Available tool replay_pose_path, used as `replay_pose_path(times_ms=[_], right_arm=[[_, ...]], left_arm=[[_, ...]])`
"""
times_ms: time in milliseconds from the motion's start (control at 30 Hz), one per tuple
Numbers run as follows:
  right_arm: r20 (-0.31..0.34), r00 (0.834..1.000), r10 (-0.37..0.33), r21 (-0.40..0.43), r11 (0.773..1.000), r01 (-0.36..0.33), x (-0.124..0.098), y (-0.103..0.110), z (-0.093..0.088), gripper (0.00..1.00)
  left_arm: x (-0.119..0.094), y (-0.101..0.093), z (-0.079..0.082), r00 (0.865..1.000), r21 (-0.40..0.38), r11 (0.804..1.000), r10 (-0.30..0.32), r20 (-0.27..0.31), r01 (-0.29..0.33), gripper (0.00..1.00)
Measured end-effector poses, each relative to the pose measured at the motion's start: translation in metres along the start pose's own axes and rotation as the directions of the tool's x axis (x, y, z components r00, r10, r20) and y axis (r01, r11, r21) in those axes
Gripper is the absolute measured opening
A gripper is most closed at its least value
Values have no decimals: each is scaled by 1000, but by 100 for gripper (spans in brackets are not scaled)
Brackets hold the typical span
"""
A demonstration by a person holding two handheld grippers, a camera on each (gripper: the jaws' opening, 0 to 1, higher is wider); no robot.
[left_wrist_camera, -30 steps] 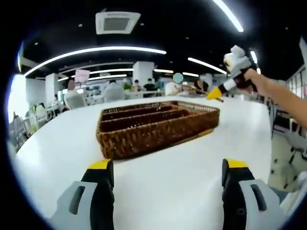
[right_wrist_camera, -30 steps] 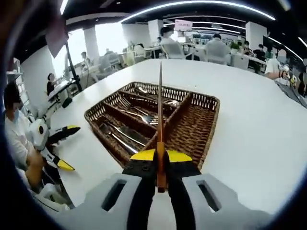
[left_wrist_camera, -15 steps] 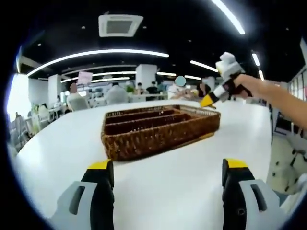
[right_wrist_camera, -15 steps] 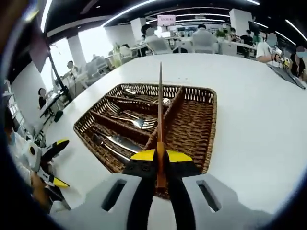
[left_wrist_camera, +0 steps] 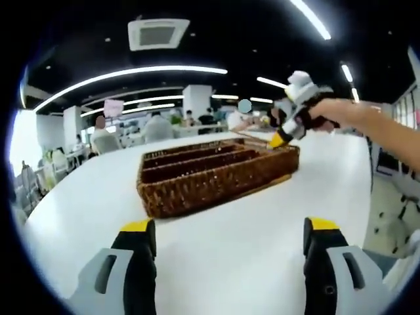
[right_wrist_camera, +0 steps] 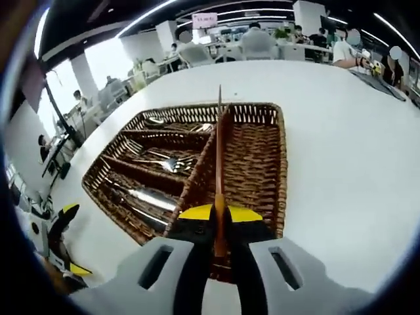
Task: Arrange the knives, forks, and spoons in their matching storage slots by inserting each utensil handle-first until every utensil is classified and aligned in the correct compartment
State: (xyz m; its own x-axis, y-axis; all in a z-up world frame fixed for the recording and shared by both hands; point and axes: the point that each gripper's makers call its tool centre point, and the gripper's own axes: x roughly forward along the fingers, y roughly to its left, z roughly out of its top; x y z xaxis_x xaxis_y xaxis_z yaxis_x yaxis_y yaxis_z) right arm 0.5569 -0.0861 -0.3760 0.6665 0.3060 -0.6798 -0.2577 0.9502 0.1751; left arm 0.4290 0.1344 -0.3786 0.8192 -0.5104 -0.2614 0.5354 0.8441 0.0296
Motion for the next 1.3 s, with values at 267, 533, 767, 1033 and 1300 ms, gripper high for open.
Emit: replay_pose_path(times_ms=[267,533,767,1033,1300], right_arm=[[-47,998,-33,66,997,36,4,-5,-12,6],[-67,996,-55,62,996,60,14,-11,-4,6],[-78,996,-39,71,996,45,22,-16,2,7],[-92,995,26,20,1000,-24,33,-14,18,15],[-79,996,45,9,999,-45,24,-10,14,14]], left_arm=[[-8,-5,4,1000,-13,1000,3,19,-2,93],[-12,-12,7,1000,-49,999,-10,26,11,93],[-13,-10,6,1000,-42,999,2,21,-1,94],[-11,-13,2,1000,-60,998,-4,18,5,94],[-9,-15,6,1000,-71,997,-17,24,18,94]])
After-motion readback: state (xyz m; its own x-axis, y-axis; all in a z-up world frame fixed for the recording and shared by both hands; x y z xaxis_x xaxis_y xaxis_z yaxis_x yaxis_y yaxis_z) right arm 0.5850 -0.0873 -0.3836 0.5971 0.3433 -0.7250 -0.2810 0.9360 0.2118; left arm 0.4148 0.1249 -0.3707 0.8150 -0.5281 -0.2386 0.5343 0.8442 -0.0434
